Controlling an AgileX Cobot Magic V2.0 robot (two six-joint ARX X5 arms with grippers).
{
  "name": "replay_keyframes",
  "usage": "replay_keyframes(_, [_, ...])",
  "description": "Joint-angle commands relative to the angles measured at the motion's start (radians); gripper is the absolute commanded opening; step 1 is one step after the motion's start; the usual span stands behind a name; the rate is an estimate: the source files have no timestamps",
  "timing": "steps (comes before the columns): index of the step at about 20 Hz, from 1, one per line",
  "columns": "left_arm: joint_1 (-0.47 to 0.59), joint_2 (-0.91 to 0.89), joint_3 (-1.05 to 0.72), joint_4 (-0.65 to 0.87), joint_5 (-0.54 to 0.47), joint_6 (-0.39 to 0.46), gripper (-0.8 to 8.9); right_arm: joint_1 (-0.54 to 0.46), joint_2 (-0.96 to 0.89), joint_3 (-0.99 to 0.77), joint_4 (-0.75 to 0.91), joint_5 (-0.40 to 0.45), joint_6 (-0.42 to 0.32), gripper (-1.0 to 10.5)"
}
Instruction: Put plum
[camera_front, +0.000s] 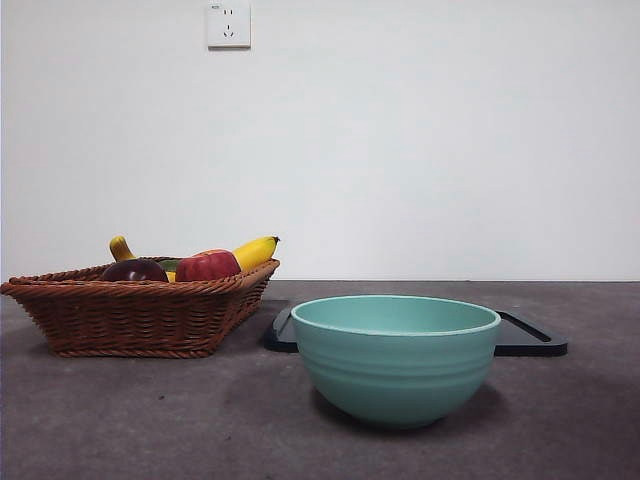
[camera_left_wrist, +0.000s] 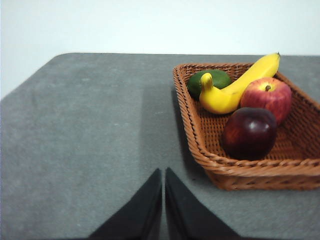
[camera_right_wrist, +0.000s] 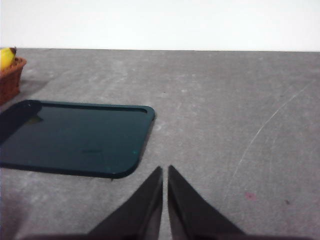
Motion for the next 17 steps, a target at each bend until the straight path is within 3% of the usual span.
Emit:
replay_keyframes(1, [0.002,-0.002,-0.02,-0.009,-0.001,-0.114,0.08,0.0,-0.003,-0.004,0.005,-0.001,0.081,0.1])
replay_keyframes(11, [0.002,-0.002,0.047,-0.022,-0.001,-0.339,0.09,0.0,-0.003,0.05,0.008,0.002,0.203,0.1])
replay_keyframes(17, [0.002,0.016,0.159,-0.112,0.033,-0.401,0.09,0.0,0.002,0.181,-0.049,0.003,0.206,0.1])
